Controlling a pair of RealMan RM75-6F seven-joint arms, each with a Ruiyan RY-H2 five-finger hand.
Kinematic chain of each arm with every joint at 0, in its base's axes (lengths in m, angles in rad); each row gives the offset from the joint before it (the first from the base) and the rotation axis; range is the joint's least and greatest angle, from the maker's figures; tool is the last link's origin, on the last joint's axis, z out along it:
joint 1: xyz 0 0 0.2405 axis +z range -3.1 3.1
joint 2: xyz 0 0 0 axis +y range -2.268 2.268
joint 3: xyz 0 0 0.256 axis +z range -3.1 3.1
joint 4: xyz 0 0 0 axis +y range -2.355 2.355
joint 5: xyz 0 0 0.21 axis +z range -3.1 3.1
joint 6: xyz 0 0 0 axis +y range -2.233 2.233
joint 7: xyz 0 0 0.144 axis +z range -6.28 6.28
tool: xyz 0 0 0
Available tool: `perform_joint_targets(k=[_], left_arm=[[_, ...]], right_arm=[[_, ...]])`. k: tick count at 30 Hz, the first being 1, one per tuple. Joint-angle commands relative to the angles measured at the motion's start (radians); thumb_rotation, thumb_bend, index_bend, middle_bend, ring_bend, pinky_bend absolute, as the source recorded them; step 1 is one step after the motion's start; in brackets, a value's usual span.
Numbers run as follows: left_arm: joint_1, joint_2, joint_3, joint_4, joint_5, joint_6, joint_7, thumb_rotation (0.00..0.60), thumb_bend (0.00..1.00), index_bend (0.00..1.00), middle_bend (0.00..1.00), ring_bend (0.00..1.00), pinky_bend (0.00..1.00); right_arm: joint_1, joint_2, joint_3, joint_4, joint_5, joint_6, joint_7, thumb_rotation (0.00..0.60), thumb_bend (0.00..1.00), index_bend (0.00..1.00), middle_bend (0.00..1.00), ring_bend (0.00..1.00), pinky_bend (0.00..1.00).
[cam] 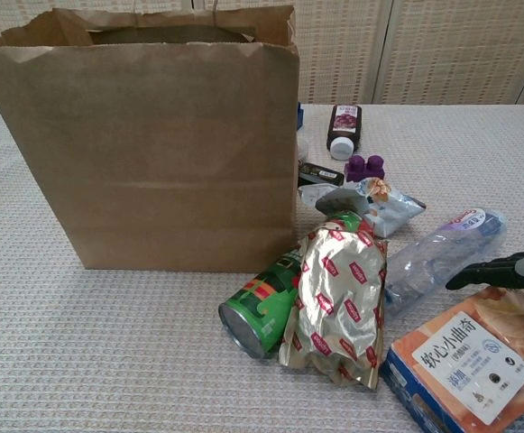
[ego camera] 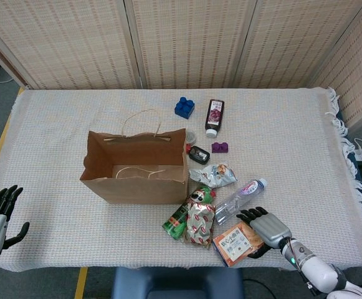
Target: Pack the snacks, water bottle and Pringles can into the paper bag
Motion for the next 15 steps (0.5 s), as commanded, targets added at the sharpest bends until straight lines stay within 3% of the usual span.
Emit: perform_joint_targets(k=[1,15], left_arm=[[0.000,0.000,0.000,0.001,0.000,0.000,-0.001,0.600,0.37,0.00,0.00,0.00,0.00],[0.000,0.000,0.000,0.000,0.000,0.000,0.000,0.600,0.37,0.00,0.00,0.00,0.00]], right_arm=[[0.009,-0.004,-0.006,-0.005,0.008,0.006,-0.017,0.391,0.00,0.00,0.00,0.00,0.00],[0.053,-0.047,-0.028,0.001,0.089,0.034,-0.107,0.393,0.00,0.00,0.00,0.00,0.00]])
